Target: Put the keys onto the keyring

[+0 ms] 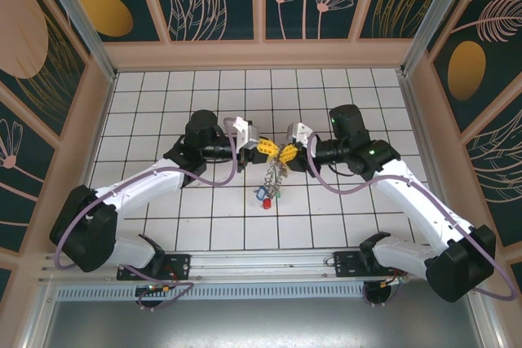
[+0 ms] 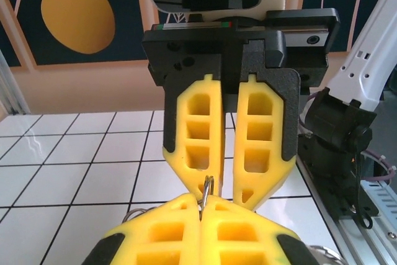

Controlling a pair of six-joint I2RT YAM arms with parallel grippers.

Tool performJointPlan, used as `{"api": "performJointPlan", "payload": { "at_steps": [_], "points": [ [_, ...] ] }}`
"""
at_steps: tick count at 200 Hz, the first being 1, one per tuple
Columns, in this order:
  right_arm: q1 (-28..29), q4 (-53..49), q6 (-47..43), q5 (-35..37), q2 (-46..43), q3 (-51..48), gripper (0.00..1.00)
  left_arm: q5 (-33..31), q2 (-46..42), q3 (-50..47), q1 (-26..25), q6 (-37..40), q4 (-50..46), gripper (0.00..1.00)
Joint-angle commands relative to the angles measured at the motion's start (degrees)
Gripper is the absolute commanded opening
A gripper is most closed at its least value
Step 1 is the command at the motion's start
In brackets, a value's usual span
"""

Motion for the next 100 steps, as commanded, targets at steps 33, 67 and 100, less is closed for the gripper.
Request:
{"api": "performJointPlan", "payload": {
  "at_steps": [33,67,100],
  "points": [
    [2.98,4.94,0.09,3.06,-1.17,-1.45,0.04,0.6,-0.82,-2.84,-0.8,-8.69,15.33,0.0],
    [2.53,3.36,-0.53,5.81,-3.56,-1.46,0.08,1.07,-1.27,-3.3,-0.89,-8.37,14.75,0.0],
    [1.58,2.7,-0.65,5.88,-5.11,-1.04,0.11,1.67,-1.74,-2.6,-0.83,-5.95,11.52,0.0]
  ]
}}
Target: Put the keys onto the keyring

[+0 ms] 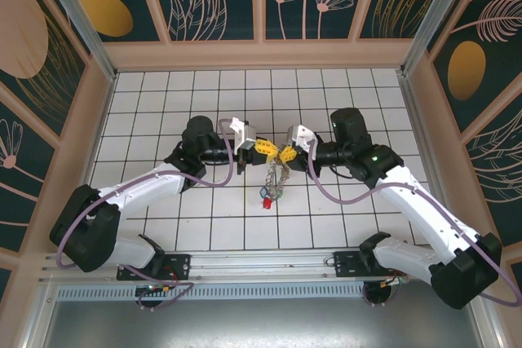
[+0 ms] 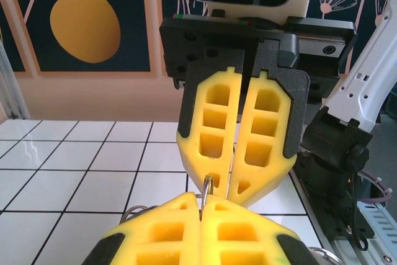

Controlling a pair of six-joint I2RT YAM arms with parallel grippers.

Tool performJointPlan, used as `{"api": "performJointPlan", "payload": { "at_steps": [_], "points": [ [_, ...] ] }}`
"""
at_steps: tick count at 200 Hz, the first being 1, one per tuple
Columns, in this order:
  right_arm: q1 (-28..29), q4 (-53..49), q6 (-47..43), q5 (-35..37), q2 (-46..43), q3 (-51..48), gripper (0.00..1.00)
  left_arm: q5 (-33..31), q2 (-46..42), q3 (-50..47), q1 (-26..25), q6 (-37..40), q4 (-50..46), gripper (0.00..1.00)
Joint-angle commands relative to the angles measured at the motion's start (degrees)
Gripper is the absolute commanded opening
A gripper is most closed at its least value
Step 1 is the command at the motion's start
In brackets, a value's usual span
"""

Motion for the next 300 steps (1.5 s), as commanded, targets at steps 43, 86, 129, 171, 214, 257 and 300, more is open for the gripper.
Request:
{"api": "performJointPlan", "payload": {
  "at_steps": [43,86,129,171,214,257,300],
  "points": [
    [-0.25,0.92,-0.53,-1.18,-0.1,0.95,0.15,2.09,-1.7,1.3,-0.75,1.15,1.52,0.0],
    [-0.27,2.76,-0.24,-1.58,0.76,1.15,0.14,2.23,-1.53,1.39,-1.0,2.02,0.03,0.0],
    [-0.27,3.12,-0.33,-0.45,1.09,1.22,0.14,2.06,-1.24,2.32,-1.14,6.65,-5.48,0.0],
    [-0.23,3.03,-0.32,1.46,0.61,0.65,0.17,1.64,-1.13,2.44,-1.17,7.07,-5.13,0.0],
    [-0.28,2.68,-0.33,0.07,0.2,0.15,0.18,1.19,-1.26,2.54,-1.13,7.57,-5.86,0.0],
    [-0.25,3.29,-0.21,-0.14,0.05,0.07,0.18,0.79,-1.51,2.7,-1.11,8.78,-7.41,0.0],
    [-0.23,3.9,0.32,0.92,-0.28,-0.04,0.2,0.61,-1.64,2.87,-1.15,9.98,-8.83,0.0]
  ]
}}
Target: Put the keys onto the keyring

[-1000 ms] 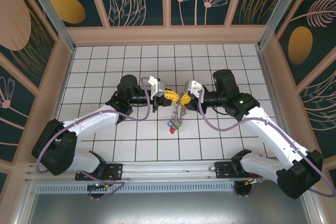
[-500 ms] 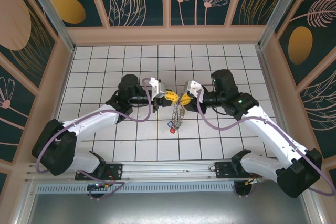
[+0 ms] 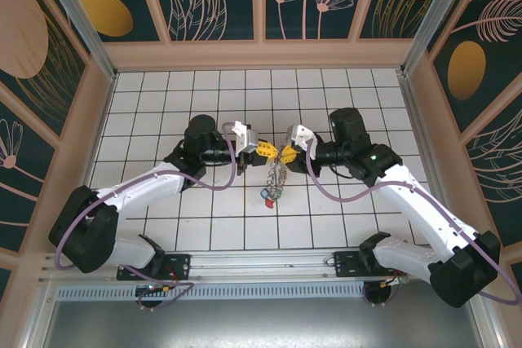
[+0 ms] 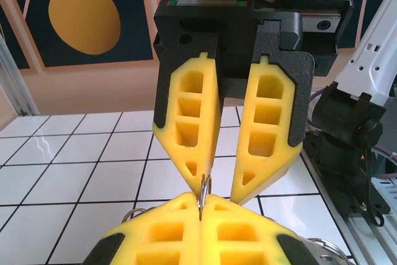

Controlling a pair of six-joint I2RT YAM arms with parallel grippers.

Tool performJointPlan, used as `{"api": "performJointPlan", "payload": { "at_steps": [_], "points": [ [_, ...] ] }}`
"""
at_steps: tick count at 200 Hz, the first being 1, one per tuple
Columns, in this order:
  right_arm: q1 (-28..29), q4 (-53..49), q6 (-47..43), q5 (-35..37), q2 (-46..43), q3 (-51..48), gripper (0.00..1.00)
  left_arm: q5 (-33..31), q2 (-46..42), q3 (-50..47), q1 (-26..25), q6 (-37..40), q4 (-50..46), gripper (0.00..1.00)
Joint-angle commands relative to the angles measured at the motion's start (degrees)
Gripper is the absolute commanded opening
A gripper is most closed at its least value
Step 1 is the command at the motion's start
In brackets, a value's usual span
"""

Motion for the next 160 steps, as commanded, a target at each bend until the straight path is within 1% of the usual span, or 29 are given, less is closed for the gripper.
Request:
{"api": "performJointPlan", "payload": {
  "at_steps": [1,31,64,108,111,116,143,160],
  "points": [
    [-0.1,4.34,0.28,0.03,-1.28,-0.06,0.2,1.57,-1.22,1.74,-0.99,1.78,-1.93,0.0],
    [-0.11,5.68,0.81,1.02,-1.84,-0.73,0.21,1.2,-1.22,1.75,-1.0,2.21,-2.41,0.0],
    [-0.13,5.36,0.79,-0.64,-1.07,-0.64,0.18,0.74,-1.13,1.92,-0.98,1.83,-1.71,0.0],
    [-0.11,3.53,-0.22,-0.94,-1.39,-1.69,0.2,0.75,-1.31,1.39,-0.94,-0.44,1.51,0.0],
    [-1.35,3.41,-0.2,-1.05,-1.41,-1.78,0.2,0.79,-1.31,1.35,-0.99,-0.5,1.6,0.0],
    [-1.86,3.25,-0.18,-1.08,-1.46,-1.97,0.2,0.86,-1.3,1.31,-0.97,-0.7,1.82,0.0],
    [-2.19,2.74,-0.26,-1.24,-1.64,-2.71,0.21,0.97,-1.28,1.32,-0.95,-1.35,2.57,0.0],
    [-2.19,3.31,0.06,-1.55,-1.51,-2.86,0.19,1.16,-1.03,1.65,-0.98,-1.48,2.42,0.0]
  ]
}}
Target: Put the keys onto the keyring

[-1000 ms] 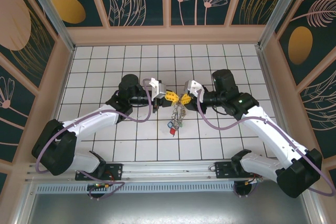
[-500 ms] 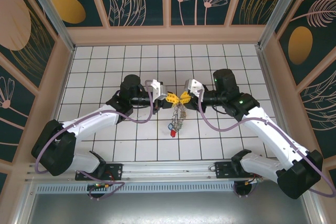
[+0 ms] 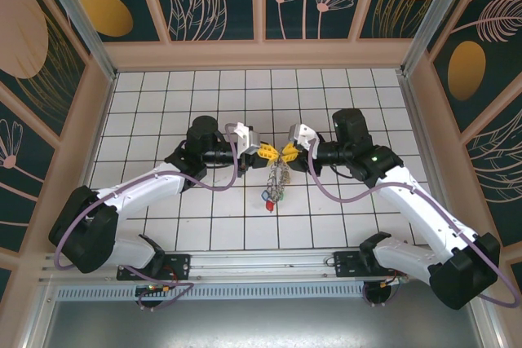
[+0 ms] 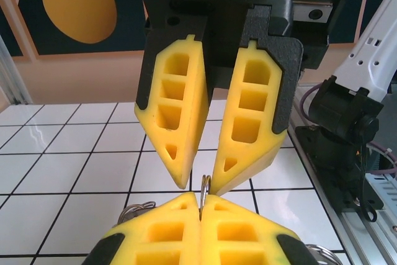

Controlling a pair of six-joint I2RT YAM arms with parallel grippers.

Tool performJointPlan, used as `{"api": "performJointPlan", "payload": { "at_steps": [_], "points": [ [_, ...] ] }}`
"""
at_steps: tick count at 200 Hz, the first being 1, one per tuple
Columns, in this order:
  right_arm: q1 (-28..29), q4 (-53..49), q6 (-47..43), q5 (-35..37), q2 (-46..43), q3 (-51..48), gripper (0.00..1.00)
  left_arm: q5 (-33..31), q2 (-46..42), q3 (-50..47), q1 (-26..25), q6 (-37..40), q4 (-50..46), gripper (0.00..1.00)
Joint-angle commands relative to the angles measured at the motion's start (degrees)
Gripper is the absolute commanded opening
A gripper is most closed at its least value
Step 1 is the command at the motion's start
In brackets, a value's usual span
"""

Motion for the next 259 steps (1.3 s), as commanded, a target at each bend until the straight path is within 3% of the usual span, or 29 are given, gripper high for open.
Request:
{"api": "performJointPlan", "payload": {
  "at_steps": [1,99,145,170,202,230,259],
  "points": [
    [-0.69,0.57,-0.08,-0.86,-0.82,-1.07,0.19,1.96,-0.97,1.59,-0.29,-1.23,4.32,0.0],
    [-0.54,4.66,1.43,-3.05,0.94,-1.96,0.2,1.62,-0.34,1.18,-0.25,-4.31,8.34,0.0],
    [-0.6,3.69,0.92,-1.98,0.98,-1.92,0.0,-0.38,-0.21,0.89,-0.23,-6.64,9.47,0.02],
    [-0.69,0.15,-0.3,0.63,1.03,-0.66,0.0,-2.15,-2.26,2.03,-0.05,-3.07,1.7,0.28],
    [-0.77,-5.06,-2.52,4.1,0.97,1.03,0.0,-3.99,-6.21,5.68,0.66,8.13,-17.1,0.43],
    [-0.64,-8.18,-4.1,5.83,1.43,2.72,0.0,-7.59,-6.68,11.86,0.67,17.55,-34.86,0.43],
    [-0.27,-9.91,-5.39,7.64,2.32,4.4,0.0,-7.77,-5.6,11.9,0.58,18.71,-36.06,0.41]
  ]
}}
